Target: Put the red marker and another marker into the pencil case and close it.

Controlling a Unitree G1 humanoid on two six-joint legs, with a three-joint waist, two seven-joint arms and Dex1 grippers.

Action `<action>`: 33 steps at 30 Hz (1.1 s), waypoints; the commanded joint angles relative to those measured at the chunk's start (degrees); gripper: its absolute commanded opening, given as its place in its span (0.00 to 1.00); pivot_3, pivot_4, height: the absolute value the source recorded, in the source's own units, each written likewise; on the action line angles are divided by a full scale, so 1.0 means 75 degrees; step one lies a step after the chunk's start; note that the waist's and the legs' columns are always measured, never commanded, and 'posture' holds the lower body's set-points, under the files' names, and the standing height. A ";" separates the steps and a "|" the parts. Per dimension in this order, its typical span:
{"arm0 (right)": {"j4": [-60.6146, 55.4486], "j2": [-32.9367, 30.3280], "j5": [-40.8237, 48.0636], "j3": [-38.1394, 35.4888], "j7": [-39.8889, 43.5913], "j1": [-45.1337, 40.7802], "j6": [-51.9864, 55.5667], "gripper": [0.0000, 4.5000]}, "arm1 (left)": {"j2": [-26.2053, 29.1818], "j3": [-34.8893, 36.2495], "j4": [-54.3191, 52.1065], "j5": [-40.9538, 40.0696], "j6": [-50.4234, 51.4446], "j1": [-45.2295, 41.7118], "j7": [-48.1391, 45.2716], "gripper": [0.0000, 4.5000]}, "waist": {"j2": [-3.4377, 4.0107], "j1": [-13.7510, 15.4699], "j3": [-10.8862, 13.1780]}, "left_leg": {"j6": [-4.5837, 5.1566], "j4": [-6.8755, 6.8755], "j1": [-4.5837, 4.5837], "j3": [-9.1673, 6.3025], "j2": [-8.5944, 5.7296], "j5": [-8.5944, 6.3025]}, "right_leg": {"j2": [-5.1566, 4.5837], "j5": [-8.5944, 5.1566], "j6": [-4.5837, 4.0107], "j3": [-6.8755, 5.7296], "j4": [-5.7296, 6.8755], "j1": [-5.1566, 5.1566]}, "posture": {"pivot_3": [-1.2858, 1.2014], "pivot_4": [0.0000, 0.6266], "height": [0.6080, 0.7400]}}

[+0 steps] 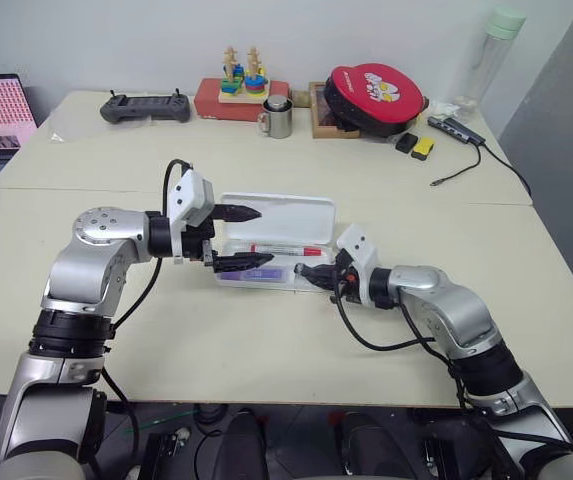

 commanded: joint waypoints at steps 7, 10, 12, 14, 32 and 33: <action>-0.0151 -0.0016 0.0047 -0.0191 0.0071 -0.0152 -0.0052 0.51 | 0.0088 0.0312 -0.0436 -0.0195 0.0119 0.0041 0.0158 1.00 | 0.0000 0.0000 0.0000 | 0.0000 0.0000 0.0000 0.0000 0.0000 0.0000 | 0.0000 0.0001 -0.0001 0.0001 0.0000 0.0000 | 0.52 0.24 1.00; -0.0169 -0.0075 0.0094 -0.0256 0.0122 -0.0193 -0.0021 0.66 | 0.0066 0.0379 -0.0465 -0.0230 0.0157 0.0084 0.0267 1.00 | 0.0000 0.0000 0.0000 | 0.0000 0.0000 0.0000 0.0000 0.0000 0.0000 | 0.0000 0.0001 -0.0001 0.0000 0.0000 0.0000 | 0.52 0.24 1.00; -0.0310 -0.0059 0.0381 -0.0575 0.0175 -0.0364 0.0112 0.76 | 0.0042 0.0717 -0.0575 -0.0534 0.0406 0.0247 0.0461 1.00 | 0.0000 -0.0002 0.0000 | 0.0000 0.0000 0.0000 0.0000 0.0000 0.0000 | 0.0000 0.0001 -0.0001 0.0001 0.0000 0.0000 | 0.52 0.24 1.00; -0.0441 -0.0008 0.0807 -0.0991 0.0315 -0.0708 0.0237 0.86 | -0.0023 0.1182 -0.0651 -0.0938 0.0698 0.0458 0.0717 1.00 | 0.0001 -0.0014 0.0001 | 0.0000 0.0000 0.0000 0.0000 0.0000 0.0000 | 0.0000 0.0001 -0.0001 0.0001 0.0000 -0.0001 | 0.52 0.24 1.00; 0.6690 0.1128 -0.0742 -0.1526 -0.0471 -0.5337 -0.2641 0.54 | -0.0281 0.3558 -0.1051 -0.2267 0.0926 0.1095 0.2696 1.00 | -0.0001 0.0025 0.0002 | -0.0001 -0.0013 -0.0009 0.0006 0.0002 -0.0001 | -0.0002 0.0019 -0.0032 -0.0003 -0.0001 -0.0013 | 0.52 0.24 1.00; 0.6932 0.1167 -0.0844 -0.1491 -0.0401 -0.5444 -0.2789 0.49 | -0.0249 0.3597 -0.1051 -0.2318 0.0944 0.1120 0.2714 1.00 | -0.0001 0.0020 0.0002 | -0.0002 -0.0014 -0.0012 0.0007 0.0002 -0.0002 | -0.0003 0.0019 -0.0032 -0.0003 -0.0001 -0.0016 | 0.52 0.24 1.00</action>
